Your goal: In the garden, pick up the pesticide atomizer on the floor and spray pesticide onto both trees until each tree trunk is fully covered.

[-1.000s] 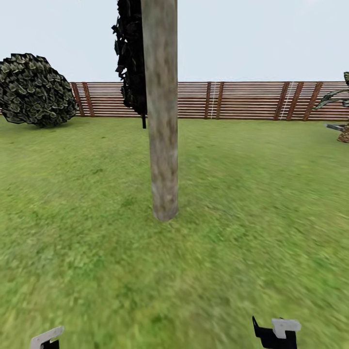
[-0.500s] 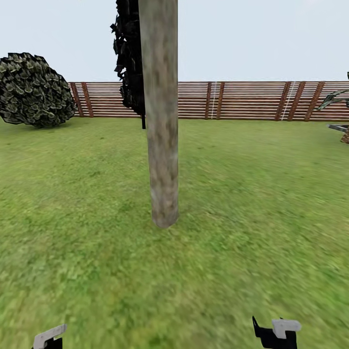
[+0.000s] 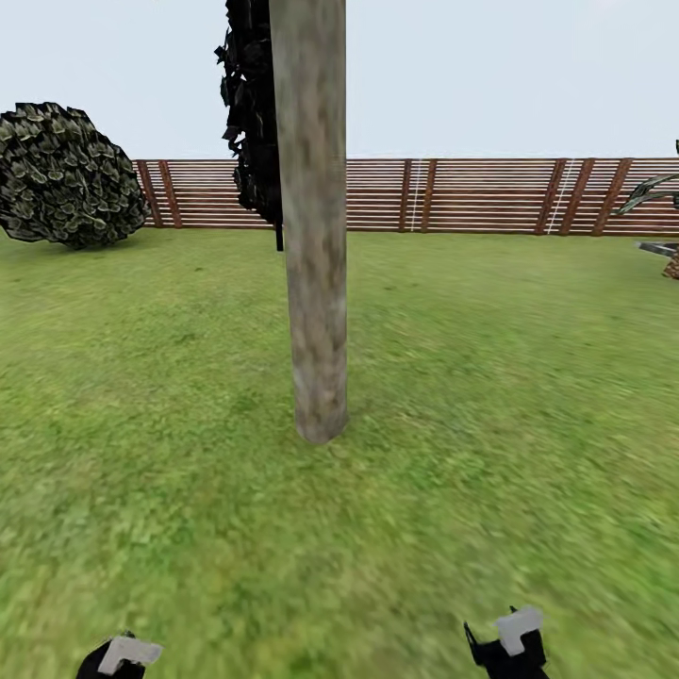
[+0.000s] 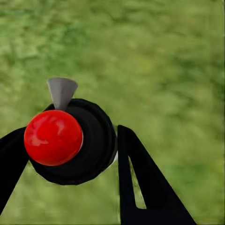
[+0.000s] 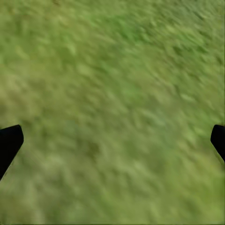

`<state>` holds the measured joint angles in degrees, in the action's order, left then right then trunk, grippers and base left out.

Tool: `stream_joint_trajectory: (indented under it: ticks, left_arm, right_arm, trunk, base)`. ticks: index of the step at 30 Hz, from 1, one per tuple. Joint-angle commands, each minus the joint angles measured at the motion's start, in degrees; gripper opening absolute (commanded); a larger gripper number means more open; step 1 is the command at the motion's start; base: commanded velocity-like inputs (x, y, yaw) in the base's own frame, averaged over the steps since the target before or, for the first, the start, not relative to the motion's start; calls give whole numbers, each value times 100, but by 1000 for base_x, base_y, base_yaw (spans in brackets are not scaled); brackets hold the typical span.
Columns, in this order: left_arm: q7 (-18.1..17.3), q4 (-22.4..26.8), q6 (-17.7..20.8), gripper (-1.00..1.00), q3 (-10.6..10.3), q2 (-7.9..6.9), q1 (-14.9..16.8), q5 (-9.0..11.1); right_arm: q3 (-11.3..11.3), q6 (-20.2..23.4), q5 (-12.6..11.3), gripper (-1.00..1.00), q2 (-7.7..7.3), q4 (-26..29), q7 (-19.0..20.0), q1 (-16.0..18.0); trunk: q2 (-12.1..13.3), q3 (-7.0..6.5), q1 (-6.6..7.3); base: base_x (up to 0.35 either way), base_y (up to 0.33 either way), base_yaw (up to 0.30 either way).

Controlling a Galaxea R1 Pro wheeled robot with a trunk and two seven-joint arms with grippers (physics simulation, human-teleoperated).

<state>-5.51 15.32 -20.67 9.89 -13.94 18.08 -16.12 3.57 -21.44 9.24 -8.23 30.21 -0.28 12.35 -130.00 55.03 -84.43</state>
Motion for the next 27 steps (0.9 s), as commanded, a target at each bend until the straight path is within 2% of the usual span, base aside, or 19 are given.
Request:
stream_joint_trajectory:
  ticks: [1, 2, 4, 6, 8, 9, 11, 12, 14, 15, 17, 18, 21, 25, 27]
  left_arm:
    - [-230, 22, 7, -100, 22, -2, 4, -205]
    - [-341, 43, 11, -100, 24, -2, 8, -293]
    - [-777, 193, 28, -100, 23, -3, 27, -548]
    - [-1118, 332, 41, -100, 22, -3, 43, -682]
    - [-1584, 496, 63, -100, 22, -3, 60, -840]
    - [-1698, 532, 69, -100, 22, -3, 72, -880]
    - [-2135, 626, 81, -100, 20, -4, 154, -1080]
    - [-2238, 639, 82, -100, 20, -4, 180, -1142]
    - [-2616, 670, 91, -100, 21, -4, 286, -1429]
    - [-3111, 692, 173, -100, 27, 12, 441, -1948]
    - [-3240, 706, 293, -100, 29, 17, 492, -2090]
    - [-3366, 735, 481, -100, 26, 21, 535, -2180]
    - [-3515, 848, 622, -100, -40, 88, 567, -2271]
    - [-3571, 853, 610, -100, -44, 219, 555, -2410]
    - [-3518, 787, 546, -100, 4, 152, 556, -2367]
  right_arm:
    - [149, 3, 208, 100, 2, 0, 9, 87]
    - [211, 4, 302, 100, 2, 1, 21, 132]
    - [393, 16, 594, 100, 9, 1, 181, 301]
    - [460, 21, 719, 100, 11, 5, 471, 418]
    - [502, 24, 800, 100, 13, 8, 1051, 588]
    - [513, 26, 825, 100, 14, 9, 1370, 681]
    - [522, 30, 846, 100, 14, 10, 1810, 813]
    - [523, 31, 851, 100, 14, 10, 1940, 852]
    - [528, 33, 861, 100, 14, 12, 2346, 972]
    - [532, 34, 861, 100, 29, 30, 2638, 1070]
    - [536, 34, 860, 100, 57, 74, 2686, 1104]
    - [538, 35, 865, 100, 108, 128, 2773, 1131]
    - [605, 66, 932, 100, 203, 103, 2912, 1156]
    - [625, 64, 980, 100, 333, 101, 2930, 1152]
    - [561, 62, 915, 100, 330, 107, 2865, 1150]
  trunk:
    - [0, 0, 0]
    - [0, 0, 0]
    - [0, 0, 0]
    - [0, 0, 0]
    - [0, 0, 0]
    - [0, 0, 0]
    - [0, 0, 0]
    - [0, 0, 0]
    - [0, 0, 0]
    - [0, 0, 0]
    - [0, 0, 0]
    - [0, 0, 0]
    - [0, 0, 0]
    - [0, 0, 0]
    - [0, 0, 0]
  base:
    - [0, 0, 0]
    - [0, 0, 0]
    - [0, 0, 0]
    - [0, 0, 0]
    - [0, 0, 0]
    - [0, 0, 0]
    - [0, 0, 0]
    - [0, 0, 0]
    - [0, 0, 0]
    - [0, 0, 0]
    - [0, 0, 0]
    - [0, 0, 0]
    - [0, 0, 0]
    - [0, 0, 0]
    - [0, 0, 0]
